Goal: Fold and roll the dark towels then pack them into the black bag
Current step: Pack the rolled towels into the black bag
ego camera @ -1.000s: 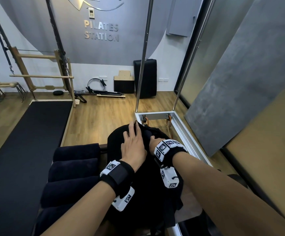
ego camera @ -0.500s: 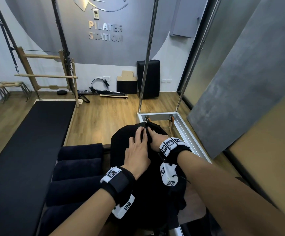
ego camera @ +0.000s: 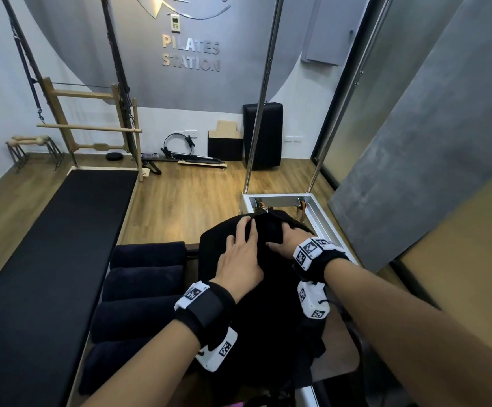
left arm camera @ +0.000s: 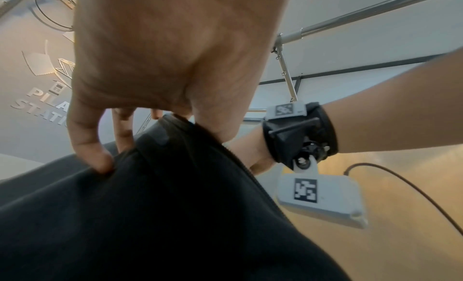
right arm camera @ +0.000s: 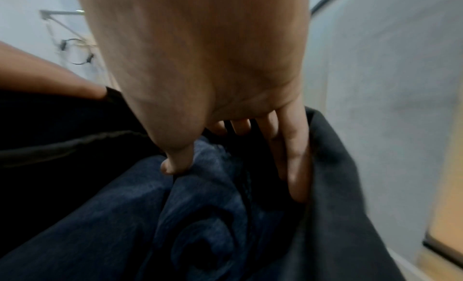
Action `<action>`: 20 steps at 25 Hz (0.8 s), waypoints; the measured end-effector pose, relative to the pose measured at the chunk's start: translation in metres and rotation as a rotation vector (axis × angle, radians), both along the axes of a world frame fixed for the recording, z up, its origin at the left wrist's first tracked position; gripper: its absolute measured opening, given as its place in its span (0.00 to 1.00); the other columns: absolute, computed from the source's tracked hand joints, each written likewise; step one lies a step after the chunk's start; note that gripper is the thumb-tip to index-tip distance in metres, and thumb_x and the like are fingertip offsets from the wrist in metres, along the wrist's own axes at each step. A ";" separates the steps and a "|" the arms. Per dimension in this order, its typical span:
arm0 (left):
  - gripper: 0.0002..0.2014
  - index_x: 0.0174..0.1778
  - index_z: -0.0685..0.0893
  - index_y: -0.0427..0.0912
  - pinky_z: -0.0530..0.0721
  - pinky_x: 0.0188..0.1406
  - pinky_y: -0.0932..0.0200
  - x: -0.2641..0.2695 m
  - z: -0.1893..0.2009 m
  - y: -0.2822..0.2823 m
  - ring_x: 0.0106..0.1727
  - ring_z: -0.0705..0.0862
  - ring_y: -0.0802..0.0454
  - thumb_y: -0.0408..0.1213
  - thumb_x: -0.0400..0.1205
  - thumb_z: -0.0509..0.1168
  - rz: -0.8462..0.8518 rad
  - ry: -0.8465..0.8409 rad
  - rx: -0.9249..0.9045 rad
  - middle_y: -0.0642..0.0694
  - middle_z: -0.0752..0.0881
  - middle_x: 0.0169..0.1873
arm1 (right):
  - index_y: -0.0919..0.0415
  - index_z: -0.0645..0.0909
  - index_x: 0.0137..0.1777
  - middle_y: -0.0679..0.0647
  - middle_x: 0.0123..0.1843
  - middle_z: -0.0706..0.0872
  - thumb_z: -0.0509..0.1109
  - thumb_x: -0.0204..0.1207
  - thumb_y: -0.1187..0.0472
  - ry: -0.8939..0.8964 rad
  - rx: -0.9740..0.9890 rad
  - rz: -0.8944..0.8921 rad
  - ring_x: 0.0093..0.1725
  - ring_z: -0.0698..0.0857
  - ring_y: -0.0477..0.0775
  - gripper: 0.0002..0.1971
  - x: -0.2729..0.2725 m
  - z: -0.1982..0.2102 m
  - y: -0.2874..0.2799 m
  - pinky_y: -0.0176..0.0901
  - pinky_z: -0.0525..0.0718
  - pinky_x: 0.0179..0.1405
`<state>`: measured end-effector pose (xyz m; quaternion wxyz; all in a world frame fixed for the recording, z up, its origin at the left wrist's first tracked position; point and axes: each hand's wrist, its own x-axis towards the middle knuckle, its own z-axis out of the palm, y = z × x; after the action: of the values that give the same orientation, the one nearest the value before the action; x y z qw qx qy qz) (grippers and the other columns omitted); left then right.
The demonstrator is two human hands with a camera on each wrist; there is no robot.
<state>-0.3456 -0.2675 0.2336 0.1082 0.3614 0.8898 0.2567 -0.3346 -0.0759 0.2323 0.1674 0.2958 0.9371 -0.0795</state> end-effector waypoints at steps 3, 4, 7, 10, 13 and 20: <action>0.50 0.94 0.45 0.44 0.85 0.63 0.45 -0.003 0.002 -0.001 0.74 0.68 0.37 0.28 0.80 0.68 -0.012 -0.031 -0.015 0.53 0.39 0.89 | 0.59 0.79 0.68 0.57 0.62 0.88 0.70 0.80 0.32 -0.151 0.075 0.170 0.58 0.88 0.60 0.31 0.031 0.030 -0.001 0.52 0.86 0.55; 0.50 0.94 0.45 0.44 0.85 0.63 0.45 -0.003 0.003 -0.002 0.75 0.68 0.37 0.28 0.80 0.68 -0.010 -0.030 -0.021 0.53 0.39 0.89 | 0.60 0.82 0.65 0.55 0.59 0.88 0.70 0.80 0.33 -0.224 0.070 0.241 0.56 0.87 0.59 0.29 0.043 0.038 -0.004 0.51 0.85 0.55; 0.44 0.93 0.52 0.45 0.82 0.68 0.40 0.001 0.007 -0.003 0.81 0.63 0.36 0.31 0.82 0.66 -0.009 -0.003 -0.041 0.49 0.41 0.89 | 0.58 0.88 0.64 0.52 0.55 0.89 0.65 0.80 0.27 -0.458 0.018 0.436 0.62 0.86 0.58 0.34 0.081 0.059 -0.017 0.60 0.66 0.83; 0.33 0.89 0.66 0.52 0.70 0.80 0.29 0.013 0.009 -0.012 0.92 0.44 0.38 0.40 0.86 0.66 -0.106 0.137 -0.080 0.48 0.42 0.91 | 0.48 0.85 0.73 0.50 0.65 0.89 0.71 0.80 0.34 -0.514 0.071 0.551 0.73 0.81 0.55 0.27 0.101 0.078 -0.026 0.73 0.38 0.87; 0.21 0.73 0.86 0.59 0.47 0.84 0.18 0.030 0.006 -0.022 0.93 0.37 0.51 0.61 0.89 0.62 -0.371 0.255 -0.083 0.55 0.52 0.92 | 0.43 0.88 0.67 0.44 0.66 0.89 0.72 0.85 0.57 -0.344 0.064 0.592 0.75 0.79 0.51 0.14 0.107 0.089 -0.026 0.84 0.33 0.82; 0.03 0.49 0.90 0.58 0.40 0.85 0.33 0.028 0.023 -0.044 0.60 0.78 0.67 0.46 0.87 0.72 -0.509 0.040 0.012 0.66 0.85 0.43 | 0.38 0.79 0.55 0.42 0.45 0.87 0.61 0.87 0.67 -0.063 -0.018 0.545 0.53 0.83 0.40 0.18 0.117 0.102 -0.008 0.78 0.27 0.80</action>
<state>-0.3175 -0.3114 0.2569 0.1497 0.5793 0.7707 0.2193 -0.2176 -0.0839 0.3341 0.2146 0.0337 0.9756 -0.0307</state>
